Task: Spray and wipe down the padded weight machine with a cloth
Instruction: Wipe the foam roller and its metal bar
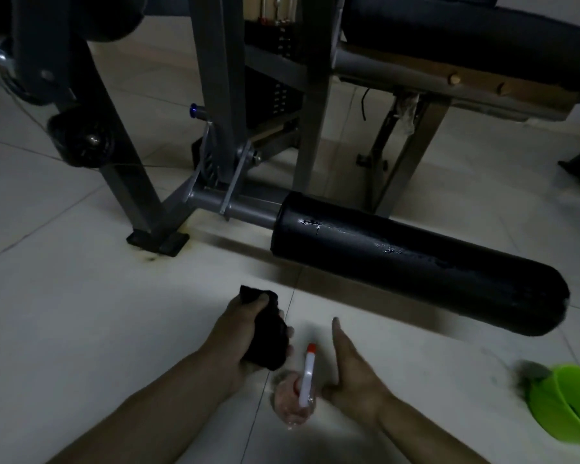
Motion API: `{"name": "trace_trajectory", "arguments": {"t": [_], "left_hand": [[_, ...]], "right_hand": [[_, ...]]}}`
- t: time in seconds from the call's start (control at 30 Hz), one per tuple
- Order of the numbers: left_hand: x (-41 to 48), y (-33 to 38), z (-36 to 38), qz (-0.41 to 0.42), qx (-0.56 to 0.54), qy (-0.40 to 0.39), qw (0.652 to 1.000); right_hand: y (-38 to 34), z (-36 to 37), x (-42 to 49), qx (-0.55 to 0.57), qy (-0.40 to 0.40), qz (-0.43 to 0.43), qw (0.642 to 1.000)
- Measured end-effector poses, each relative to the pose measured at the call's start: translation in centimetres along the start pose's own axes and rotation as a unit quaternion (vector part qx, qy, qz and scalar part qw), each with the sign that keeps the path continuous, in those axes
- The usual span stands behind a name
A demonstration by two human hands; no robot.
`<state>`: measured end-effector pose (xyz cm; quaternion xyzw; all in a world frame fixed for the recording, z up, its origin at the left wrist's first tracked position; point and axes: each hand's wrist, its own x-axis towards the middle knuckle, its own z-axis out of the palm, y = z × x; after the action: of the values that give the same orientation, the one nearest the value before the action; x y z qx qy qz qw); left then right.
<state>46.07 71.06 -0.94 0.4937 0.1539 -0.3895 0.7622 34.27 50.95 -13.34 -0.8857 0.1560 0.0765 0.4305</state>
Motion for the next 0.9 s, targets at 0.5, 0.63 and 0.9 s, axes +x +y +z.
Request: {"name": "trace_trajectory", "arguments": {"t": [0.5,0.63,0.9], "left_hand": [[5.4,1.0,1.2,-0.045,0.044,0.024,0.998],[6.5,1.3,0.5,-0.049,0.018,0.065,0.997],[8.1,5.4,4.1,0.022,-0.09,0.058,0.994]], "right_hand": [[-9.4,-7.1,6.6,-0.353,0.215,-0.413,0.812],[-13.4,-7.8,10.4,-0.401,0.234,-0.446,0.765],[-15.7,-10.0,14.9,-0.366,0.242,-0.31,0.844]]}}
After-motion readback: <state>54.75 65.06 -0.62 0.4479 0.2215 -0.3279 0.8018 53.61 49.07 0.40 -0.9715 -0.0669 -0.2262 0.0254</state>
